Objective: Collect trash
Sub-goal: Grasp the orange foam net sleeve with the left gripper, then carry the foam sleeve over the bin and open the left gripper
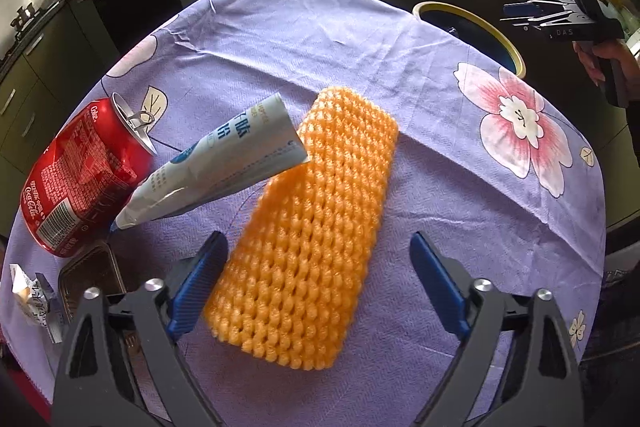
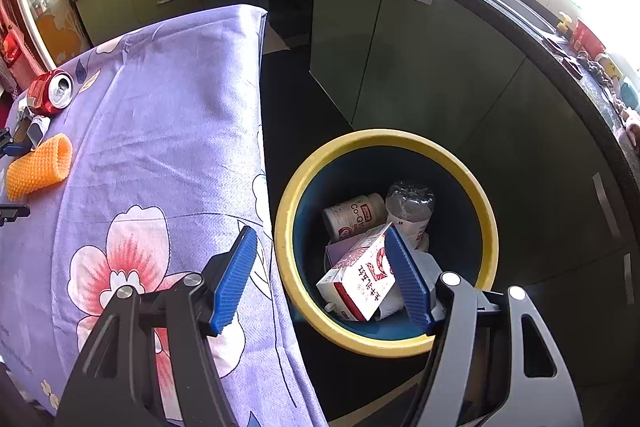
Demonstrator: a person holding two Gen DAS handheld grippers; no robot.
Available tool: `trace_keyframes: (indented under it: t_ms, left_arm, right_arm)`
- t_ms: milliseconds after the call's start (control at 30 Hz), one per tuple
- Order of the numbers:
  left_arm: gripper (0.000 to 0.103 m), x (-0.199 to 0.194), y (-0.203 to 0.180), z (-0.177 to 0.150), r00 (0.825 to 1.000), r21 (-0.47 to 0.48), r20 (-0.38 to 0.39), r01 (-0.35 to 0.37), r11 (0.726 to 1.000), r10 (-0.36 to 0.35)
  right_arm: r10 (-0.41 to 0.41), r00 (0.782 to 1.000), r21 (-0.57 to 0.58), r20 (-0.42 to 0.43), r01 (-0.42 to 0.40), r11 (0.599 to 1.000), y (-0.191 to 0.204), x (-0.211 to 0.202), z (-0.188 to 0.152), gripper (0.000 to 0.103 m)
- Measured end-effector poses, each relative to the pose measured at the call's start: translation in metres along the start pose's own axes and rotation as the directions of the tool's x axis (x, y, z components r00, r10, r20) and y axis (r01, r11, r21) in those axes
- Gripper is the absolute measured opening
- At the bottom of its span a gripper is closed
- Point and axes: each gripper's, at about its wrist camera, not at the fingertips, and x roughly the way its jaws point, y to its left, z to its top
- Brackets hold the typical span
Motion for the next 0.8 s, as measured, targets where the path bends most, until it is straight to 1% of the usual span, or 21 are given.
trace_keyframes:
  t_ms: [33,100,133,167,233,267,333,433,533,633,700,800]
  left_arm:
    - [0.07,0.0,0.0,0.0,1.0,-0.008,-0.004,0.0,1.0,0.0]
    - [0.055,0.002,-0.001,-0.001,1.0,-0.02,-0.016,-0.002,1.0,0.002]
    - [0.052,0.003,-0.001,-0.002,1.0,-0.026,-0.017,-0.009,1.0,0.009]
    - [0.049,0.002,-0.001,-0.003,1.0,-0.029,-0.011,-0.016,0.999,0.016]
    - [0.034,-0.002,0.0,-0.004,1.0,-0.05,0.013,-0.009,0.999,0.009]
    - [0.031,-0.005,0.001,-0.004,1.0,-0.064,0.024,-0.003,0.998,0.004]
    - [0.015,-0.012,0.001,-0.005,0.999,-0.082,0.052,0.015,0.997,-0.01]
    - [0.012,-0.021,-0.007,-0.008,0.998,-0.086,0.067,0.024,0.996,-0.018]
    - [0.012,-0.03,-0.025,-0.011,0.997,-0.06,0.081,0.013,0.998,-0.009]
    - [0.011,-0.042,-0.045,-0.013,0.995,-0.047,0.098,0.019,0.999,-0.015]
    - [0.011,-0.049,-0.061,-0.01,0.994,-0.036,0.107,0.022,0.999,-0.018]
    - [0.012,-0.059,-0.09,0.003,0.991,-0.008,0.12,0.054,0.999,-0.053]
  right_arm:
    - [0.002,1.0,0.0,0.0,-0.002,1.0,0.0,0.0,-0.001,0.066]
    - [0.005,1.0,0.001,0.001,-0.005,1.0,0.0,0.001,-0.002,0.066]
    - [0.007,1.0,0.002,0.002,-0.007,1.0,0.0,0.0,-0.003,0.066]
    - [0.01,1.0,0.001,0.003,-0.01,1.0,0.0,-0.001,-0.004,0.066]
    - [0.011,1.0,0.001,0.007,-0.012,1.0,-0.001,-0.004,-0.006,0.066]
    - [0.011,1.0,0.003,0.009,-0.011,1.0,-0.002,-0.006,-0.007,0.066]
    - [0.013,1.0,0.005,0.012,-0.013,1.0,-0.003,-0.009,-0.009,0.066]
    - [0.014,1.0,0.008,0.019,-0.014,1.0,-0.004,-0.013,-0.012,0.066]
    - [0.016,0.999,0.011,0.027,-0.017,1.0,-0.006,-0.017,-0.015,0.066]
    - [0.016,0.999,0.015,0.036,-0.016,1.0,-0.009,-0.022,-0.019,0.066]
    - [0.007,0.999,0.022,0.043,-0.008,1.0,-0.014,-0.025,-0.022,0.066]
    - [-0.011,0.998,0.048,0.059,0.008,0.999,-0.028,-0.033,-0.029,0.066]
